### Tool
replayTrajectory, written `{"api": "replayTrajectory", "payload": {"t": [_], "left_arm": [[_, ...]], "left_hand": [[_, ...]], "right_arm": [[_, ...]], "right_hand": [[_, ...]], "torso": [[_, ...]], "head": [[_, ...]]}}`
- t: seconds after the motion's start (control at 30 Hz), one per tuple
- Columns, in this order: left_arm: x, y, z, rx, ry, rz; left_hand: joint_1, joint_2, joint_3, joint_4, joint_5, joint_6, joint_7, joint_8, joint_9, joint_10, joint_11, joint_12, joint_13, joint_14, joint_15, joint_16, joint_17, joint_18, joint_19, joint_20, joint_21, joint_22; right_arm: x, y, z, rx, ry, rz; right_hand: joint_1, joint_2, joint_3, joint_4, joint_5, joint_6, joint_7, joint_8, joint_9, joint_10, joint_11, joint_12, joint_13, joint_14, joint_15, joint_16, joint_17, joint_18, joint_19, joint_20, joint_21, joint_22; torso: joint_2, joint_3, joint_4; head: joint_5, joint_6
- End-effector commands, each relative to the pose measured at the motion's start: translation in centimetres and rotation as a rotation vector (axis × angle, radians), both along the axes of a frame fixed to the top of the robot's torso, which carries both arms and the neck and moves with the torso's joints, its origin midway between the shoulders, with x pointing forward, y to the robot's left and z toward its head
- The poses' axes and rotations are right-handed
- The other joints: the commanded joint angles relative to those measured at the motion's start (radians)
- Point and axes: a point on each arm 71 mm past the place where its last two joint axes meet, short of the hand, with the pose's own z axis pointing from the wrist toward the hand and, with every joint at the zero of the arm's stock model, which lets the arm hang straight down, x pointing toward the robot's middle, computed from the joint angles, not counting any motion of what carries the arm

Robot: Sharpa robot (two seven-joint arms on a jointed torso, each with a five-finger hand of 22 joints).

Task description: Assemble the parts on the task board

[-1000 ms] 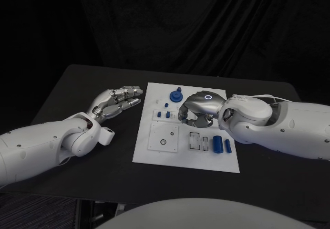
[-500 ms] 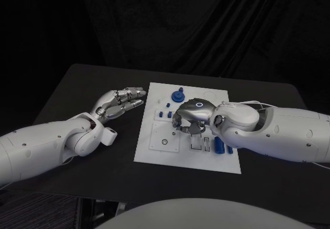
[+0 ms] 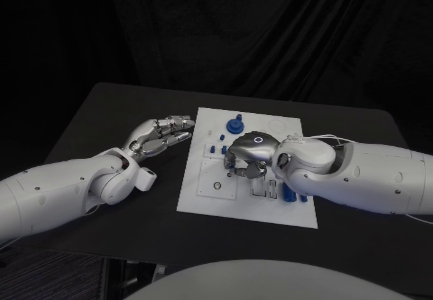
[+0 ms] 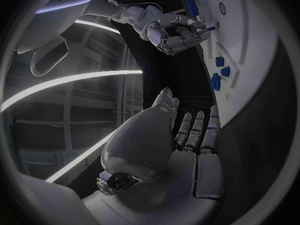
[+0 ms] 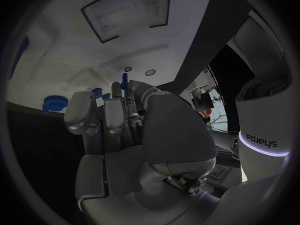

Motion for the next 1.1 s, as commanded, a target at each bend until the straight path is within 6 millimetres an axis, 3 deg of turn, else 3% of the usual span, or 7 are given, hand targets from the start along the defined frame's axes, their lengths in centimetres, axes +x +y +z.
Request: {"api": "replayTrajectory", "payload": {"t": [0.03,1.1], "left_arm": [[-0.3,-0.2,0.8,-0.077,-0.092,-0.033],[-0.3,-0.4,0.5,-0.074,-0.077,-0.039]], "left_hand": [[0.003,0.007,0.0,-0.006,0.005,0.001,0.006,0.002,-0.001,0.001,0.005,-0.004,0.001,0.0,0.008,0.004,-0.001,-0.01,0.005,-0.002,0.004,-0.001],[0.002,0.009,0.002,-0.008,0.005,0.003,0.011,0.003,-0.001,0.002,0.006,-0.004,0.001,0.001,0.011,0.008,-0.002,-0.014,0.008,-0.002,0.005,-0.002]], "right_arm": [[-0.1,0.1,-0.3,-0.014,0.005,0.006],[-0.2,0.3,-1.7,-0.055,0.049,0.001]], "right_hand": [[0.001,-0.008,-0.002,-0.006,0.006,0.0,0.005,-0.005,-0.002,-0.002,0.006,-0.005,0.001,-0.001,0.006,-0.004,-0.001,-0.017,0.003,0.003,-0.006,0.15],[0.004,-0.008,-0.001,-0.008,0.006,-0.002,0.007,-0.01,-0.003,-0.001,0.007,-0.007,0.0,-0.004,0.007,-0.01,-0.006,-0.015,-0.001,0.004,-0.015,0.148]], "torso": [[0.0,0.0002,0.001],[0.0,0.0,0.0006]], "head": [[0.0,0.0],[0.006,0.0]]}}
